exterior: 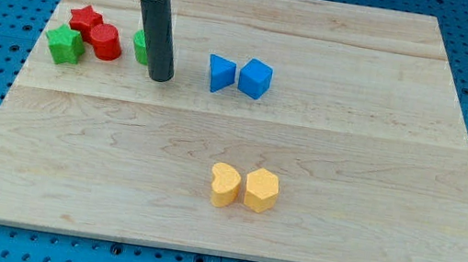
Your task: Place the red circle above the triangle
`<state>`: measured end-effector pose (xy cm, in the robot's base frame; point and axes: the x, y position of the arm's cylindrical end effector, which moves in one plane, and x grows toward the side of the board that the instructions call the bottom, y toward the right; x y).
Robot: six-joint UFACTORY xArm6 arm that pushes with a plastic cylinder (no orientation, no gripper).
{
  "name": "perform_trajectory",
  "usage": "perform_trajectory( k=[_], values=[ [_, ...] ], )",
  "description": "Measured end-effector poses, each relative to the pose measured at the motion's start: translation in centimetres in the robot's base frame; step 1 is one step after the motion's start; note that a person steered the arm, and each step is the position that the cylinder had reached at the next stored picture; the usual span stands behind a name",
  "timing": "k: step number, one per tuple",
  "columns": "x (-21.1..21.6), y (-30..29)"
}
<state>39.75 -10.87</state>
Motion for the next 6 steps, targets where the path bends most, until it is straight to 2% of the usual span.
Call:
perform_trajectory(
  k=[2, 3, 4, 6],
  values=[
    [0.9, -6.6],
    [-1.3, -8.9],
    [-5.3, -9.2],
    [-9.7, -9.0]
  ],
)
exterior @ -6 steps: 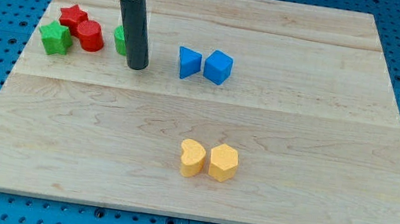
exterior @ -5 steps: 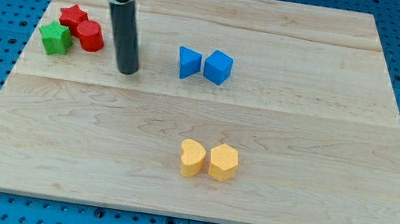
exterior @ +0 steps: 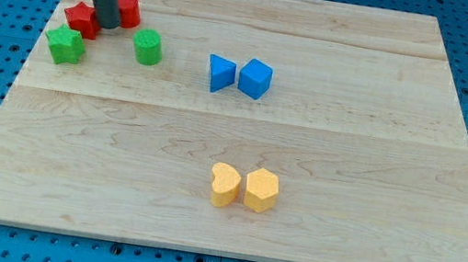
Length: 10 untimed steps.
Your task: Place the red circle above the triangle
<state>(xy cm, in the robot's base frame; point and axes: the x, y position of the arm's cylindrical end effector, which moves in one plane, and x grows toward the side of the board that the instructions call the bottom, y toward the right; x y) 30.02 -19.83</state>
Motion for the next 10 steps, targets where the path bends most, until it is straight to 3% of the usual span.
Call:
perform_trajectory(
  k=[1, 2, 4, 7, 10],
  values=[
    [-2.9, -2.6],
    [-4.5, -0.2],
    [-2.6, 17.9],
    [-2.4, 11.6],
    [-0.1, 12.0]
  ],
)
